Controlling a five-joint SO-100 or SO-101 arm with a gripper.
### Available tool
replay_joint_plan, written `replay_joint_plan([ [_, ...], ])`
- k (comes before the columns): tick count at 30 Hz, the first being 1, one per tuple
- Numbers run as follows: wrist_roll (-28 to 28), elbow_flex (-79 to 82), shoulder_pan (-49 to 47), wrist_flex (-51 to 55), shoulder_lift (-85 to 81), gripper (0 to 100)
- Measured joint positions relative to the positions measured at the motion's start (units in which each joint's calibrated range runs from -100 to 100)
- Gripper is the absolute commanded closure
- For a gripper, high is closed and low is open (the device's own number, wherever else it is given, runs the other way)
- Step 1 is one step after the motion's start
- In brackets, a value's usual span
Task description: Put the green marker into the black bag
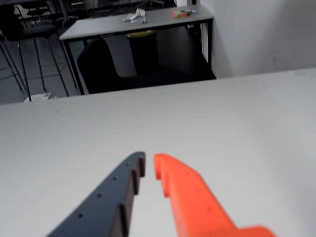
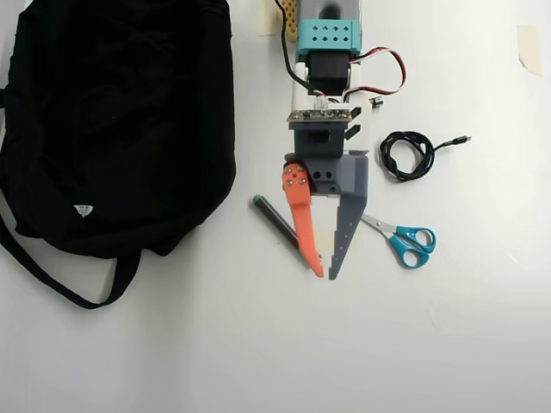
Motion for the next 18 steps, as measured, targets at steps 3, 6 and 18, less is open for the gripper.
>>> replay_joint_plan([
  [3, 0.0, 0.0, 0.0, -2.1, 0.1, 98],
  [6, 0.0, 0.0, -0.1, -3.0, 0.1, 98],
  [18, 0.0, 0.0, -0.1, -3.2, 0.1, 98],
])
